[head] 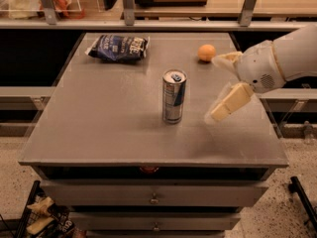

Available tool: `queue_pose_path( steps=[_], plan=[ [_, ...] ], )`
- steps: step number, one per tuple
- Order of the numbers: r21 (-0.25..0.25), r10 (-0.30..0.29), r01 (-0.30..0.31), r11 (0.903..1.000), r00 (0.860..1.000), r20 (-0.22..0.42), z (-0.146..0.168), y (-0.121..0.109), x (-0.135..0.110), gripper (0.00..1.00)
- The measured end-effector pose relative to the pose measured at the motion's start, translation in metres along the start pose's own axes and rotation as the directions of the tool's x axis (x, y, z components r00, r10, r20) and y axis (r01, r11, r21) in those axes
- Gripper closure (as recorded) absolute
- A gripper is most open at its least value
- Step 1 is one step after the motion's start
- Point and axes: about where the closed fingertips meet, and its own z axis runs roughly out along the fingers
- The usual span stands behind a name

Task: Move redbull can near blue chip bag

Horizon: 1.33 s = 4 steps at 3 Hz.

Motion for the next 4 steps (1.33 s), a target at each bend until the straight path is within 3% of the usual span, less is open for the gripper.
queue_pose_path(
  steps=[1, 2, 3, 4],
  plan=[
    [-0.019, 0.000, 0.000, 0.9998, 0.999, 0.039, 0.005, 0.003, -0.009, 0.00],
    [-0.072, -0.027, 0.032, 0.9969, 0.997, 0.072, 0.018, 0.007, -0.012, 0.00],
    [-0.157, -0.036, 0.056, 0.9860, 0.991, 0.129, 0.047, 0.014, -0.013, 0.00],
    [-0.235, -0.030, 0.074, 0.9692, 0.982, 0.187, 0.073, 0.023, -0.016, 0.00]
  ],
)
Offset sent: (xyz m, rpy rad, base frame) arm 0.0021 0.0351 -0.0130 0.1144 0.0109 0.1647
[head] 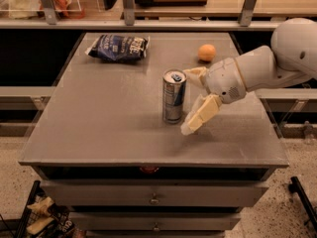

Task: Move redbull can near blue chip bag

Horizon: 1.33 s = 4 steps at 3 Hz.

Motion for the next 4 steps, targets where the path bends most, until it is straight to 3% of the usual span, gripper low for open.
queue_pose_path(
  steps=[2, 4],
  plan=[
    [-0.087, -0.013, 0.022, 0.9959, 0.995, 0.099, 0.029, 0.001, -0.010, 0.41],
    [-0.121, -0.027, 0.046, 0.9916, 0.987, 0.160, 0.032, -0.003, -0.027, 0.88]
  ],
)
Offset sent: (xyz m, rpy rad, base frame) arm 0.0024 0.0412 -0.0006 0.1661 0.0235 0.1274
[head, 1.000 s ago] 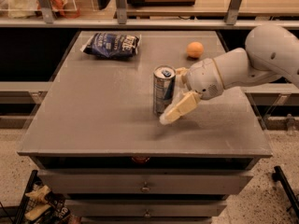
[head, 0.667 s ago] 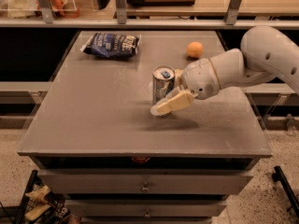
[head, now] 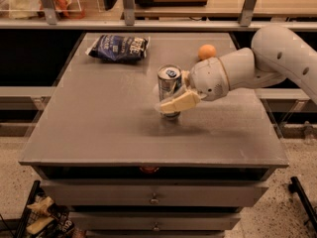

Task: Move redbull can near blue chip bag

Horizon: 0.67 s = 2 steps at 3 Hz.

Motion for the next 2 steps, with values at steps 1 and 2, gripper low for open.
queue_pose_path(
  steps=[1, 2],
  plan=[
    [-0.034, -0.034, 0.035, 0.9988, 0.999, 0.028, 0.002, -0.013, -0.025, 1.00],
    [-0.067, -0.076, 0.079, 0.9946, 0.996, 0.052, 0.000, -0.029, -0.062, 1.00]
  ],
)
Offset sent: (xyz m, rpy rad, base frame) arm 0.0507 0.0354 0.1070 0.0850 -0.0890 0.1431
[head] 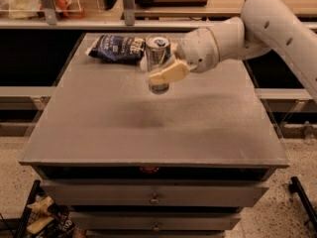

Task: Move redbull can near blue chip bag

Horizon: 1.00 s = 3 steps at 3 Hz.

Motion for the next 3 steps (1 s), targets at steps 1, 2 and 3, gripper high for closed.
queue_pose_path(
  steps=[1, 2, 3],
  plan=[
    [0.011, -0.025, 0.025, 0.9996, 1.000, 0.006, -0.004, -0.004, -0.011, 1.00],
    [0.072, -0.008, 0.008, 0.9974, 1.000, 0.005, -0.006, -0.009, -0.009, 1.00],
    [0.156, 0.029, -0.031, 0.9873, 1.000, 0.009, -0.012, -0.039, -0.001, 1.00]
  ],
)
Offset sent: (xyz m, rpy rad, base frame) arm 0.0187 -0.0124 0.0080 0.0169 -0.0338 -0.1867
